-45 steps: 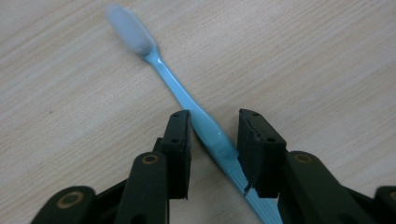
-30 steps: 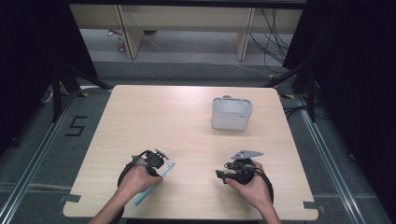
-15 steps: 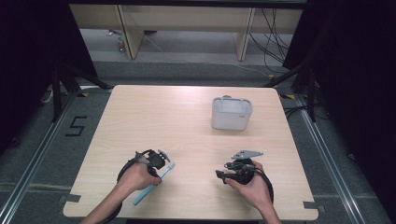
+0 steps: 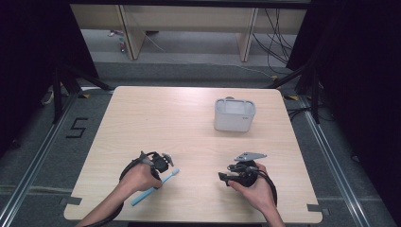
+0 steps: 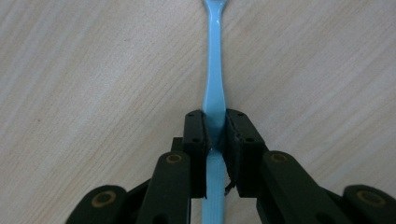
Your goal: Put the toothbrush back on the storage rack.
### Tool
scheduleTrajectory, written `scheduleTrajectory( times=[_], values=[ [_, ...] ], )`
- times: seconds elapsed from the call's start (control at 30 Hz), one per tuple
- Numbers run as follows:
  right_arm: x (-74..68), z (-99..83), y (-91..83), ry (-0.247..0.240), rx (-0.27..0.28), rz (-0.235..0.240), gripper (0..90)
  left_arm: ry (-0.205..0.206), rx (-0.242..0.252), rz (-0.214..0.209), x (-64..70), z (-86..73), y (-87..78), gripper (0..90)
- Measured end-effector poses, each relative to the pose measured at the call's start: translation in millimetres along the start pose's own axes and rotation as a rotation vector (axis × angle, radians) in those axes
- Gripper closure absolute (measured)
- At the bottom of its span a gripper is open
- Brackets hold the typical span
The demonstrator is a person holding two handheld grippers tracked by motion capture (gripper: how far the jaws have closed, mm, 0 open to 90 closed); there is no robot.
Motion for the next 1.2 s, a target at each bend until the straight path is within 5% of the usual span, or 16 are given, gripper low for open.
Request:
scheduleTrajectory(
  times=[0.33,0.73,1.07,1.2],
  values=[
    [-0.2,-0.2,-0.2,0.011,0.004,0.0,41.3,0.067,-0.023,0.004,-0.5,0.7,0.1,78.6],
    [-1.4,-0.3,0.1,0.019,-0.006,0.0,41.4,0.065,0.042,-0.01,-2.0,1.9,-9.9,78.7],
    [-7.0,2.3,3.9,-0.016,0.062,0.029,43.8,0.04,0.178,-0.026,-4.8,3.2,-25.4,78.7],
    [-10.0,3.6,3.6,0.016,0.089,0.055,45.4,0.033,0.255,-0.039,-3.4,3.6,-30.8,78.7]
  ],
)
Point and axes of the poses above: each handheld gripper's, and its own axes: y roughly forward along the jaws, z roughly out of its top, x roughly to its right, the point moved 2 cm from there along y, roughly forward along the jaws, and after that the axes turned 6 degrees about -y, right-handed, at the moved point
